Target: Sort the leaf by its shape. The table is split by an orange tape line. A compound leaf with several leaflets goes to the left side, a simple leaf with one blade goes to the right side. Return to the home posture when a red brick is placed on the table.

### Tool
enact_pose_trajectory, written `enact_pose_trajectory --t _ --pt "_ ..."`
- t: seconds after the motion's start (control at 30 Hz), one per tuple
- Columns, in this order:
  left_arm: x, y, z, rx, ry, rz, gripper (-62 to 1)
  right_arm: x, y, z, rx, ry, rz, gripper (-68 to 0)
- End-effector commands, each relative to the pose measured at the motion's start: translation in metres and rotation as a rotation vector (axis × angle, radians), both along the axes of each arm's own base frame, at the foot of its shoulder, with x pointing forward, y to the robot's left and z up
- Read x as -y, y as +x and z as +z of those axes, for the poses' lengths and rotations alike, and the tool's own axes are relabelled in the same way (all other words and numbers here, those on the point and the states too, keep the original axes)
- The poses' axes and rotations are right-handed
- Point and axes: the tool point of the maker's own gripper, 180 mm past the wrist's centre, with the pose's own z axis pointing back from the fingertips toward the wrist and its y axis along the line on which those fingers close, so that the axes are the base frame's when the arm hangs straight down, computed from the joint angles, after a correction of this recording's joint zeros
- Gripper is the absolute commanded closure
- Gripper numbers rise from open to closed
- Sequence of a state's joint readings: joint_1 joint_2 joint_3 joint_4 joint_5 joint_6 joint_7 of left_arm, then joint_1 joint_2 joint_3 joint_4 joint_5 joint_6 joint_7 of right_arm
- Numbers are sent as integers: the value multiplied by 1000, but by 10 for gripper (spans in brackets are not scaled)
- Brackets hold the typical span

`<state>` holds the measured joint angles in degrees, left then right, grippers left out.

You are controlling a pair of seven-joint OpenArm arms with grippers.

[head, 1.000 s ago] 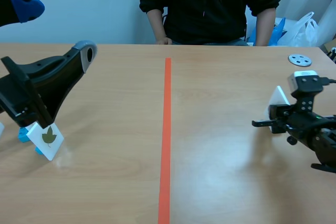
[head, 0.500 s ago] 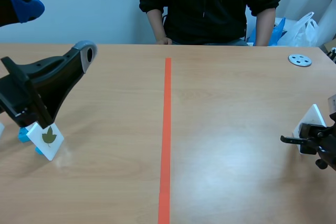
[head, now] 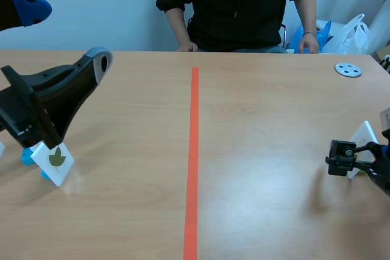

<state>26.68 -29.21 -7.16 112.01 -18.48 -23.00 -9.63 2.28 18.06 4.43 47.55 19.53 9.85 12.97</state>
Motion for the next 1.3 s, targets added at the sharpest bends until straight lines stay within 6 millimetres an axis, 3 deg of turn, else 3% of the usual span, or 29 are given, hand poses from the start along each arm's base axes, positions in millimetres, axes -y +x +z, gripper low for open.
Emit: enact_pose_trajectory --t 0.0,0.2,0.37,0.53,0.7,0.87,1.27 --pt "5 -3 11 29 -21 -19 -613 16 11 31 70 -49 2 -506" --pt "5 -3 11 29 -20 -19 -613 34 9 78 138 -122 -8 -506" --pt "5 -3 11 29 -20 -19 -613 41 0 138 235 -228 27 -506" --pt "5 -3 11 29 -21 -19 -613 10 -13 203 320 -353 204 -509" --pt "5 -3 11 29 -21 -19 -613 -31 -27 239 359 -403 354 -609" --pt "5 -3 11 29 -21 -19 -613 -69 -39 260 416 -340 454 -622" --pt "5 -3 10 27 -21 -18 -613 -118 -57 283 445 -298 579 -622"
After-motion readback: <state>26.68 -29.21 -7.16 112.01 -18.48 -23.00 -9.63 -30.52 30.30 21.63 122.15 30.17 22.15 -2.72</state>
